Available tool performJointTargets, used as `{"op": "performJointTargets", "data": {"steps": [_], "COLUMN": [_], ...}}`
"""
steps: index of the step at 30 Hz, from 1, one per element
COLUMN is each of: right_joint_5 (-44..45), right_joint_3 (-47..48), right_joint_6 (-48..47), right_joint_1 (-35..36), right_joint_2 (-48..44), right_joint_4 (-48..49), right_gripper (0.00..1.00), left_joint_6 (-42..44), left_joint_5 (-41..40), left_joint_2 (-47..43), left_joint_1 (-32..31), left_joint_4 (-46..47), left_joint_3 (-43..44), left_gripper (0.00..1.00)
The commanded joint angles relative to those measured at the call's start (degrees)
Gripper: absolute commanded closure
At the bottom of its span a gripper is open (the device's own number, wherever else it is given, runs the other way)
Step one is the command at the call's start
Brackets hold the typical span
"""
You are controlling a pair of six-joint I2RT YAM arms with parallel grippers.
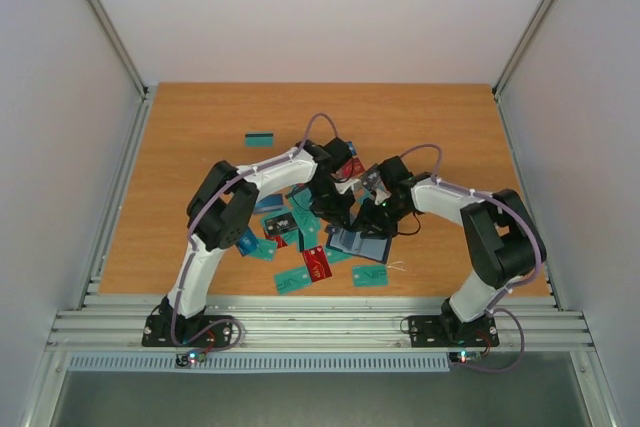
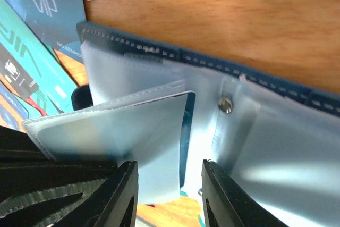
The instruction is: Put the credit cards into the card holder
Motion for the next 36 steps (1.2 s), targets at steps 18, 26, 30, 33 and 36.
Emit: {"op": "performJointTargets", "data": {"steps": [18,26,30,33,36], "right_joint_5": [15.49,15.33,14.58,13.91,13.36], "right_joint_3": [1.94,3.9,3.84,3.49,3.17], "right_joint_6": [-0.62,-2.03,-2.34,-2.43,-2.39], "right_joint_1": [-3.5,-3.69,-3.69,-3.69,-3.69], "right_joint_2": [-29.31,-32.76,-32.59,-33.21,-33.83], "right_joint_4": [-31.68,-37.27,-38.51,-38.65,-38.4], "right_gripper": [0.55,0.54,0.55,0.54,0.55], "left_joint_6": [-8.78,-14.85,-15.91,-16.85,-17.69], "left_joint_5": [-25.48,-25.19,-25.95,-27.3,-29.57], "left_joint_2": [8.84,7.97,9.69,11.08,13.41], "left_joint_1": [-8.06,-8.28,-8.28,-8.28,-8.52], "left_joint_4": [-17.34,-17.7,-21.22,-23.85,-27.83], "left_joint_3": [21.2,23.07,26.19,28.23,31.93], "left_gripper": [0.98,0.96,0.95,0.93,0.92]}}
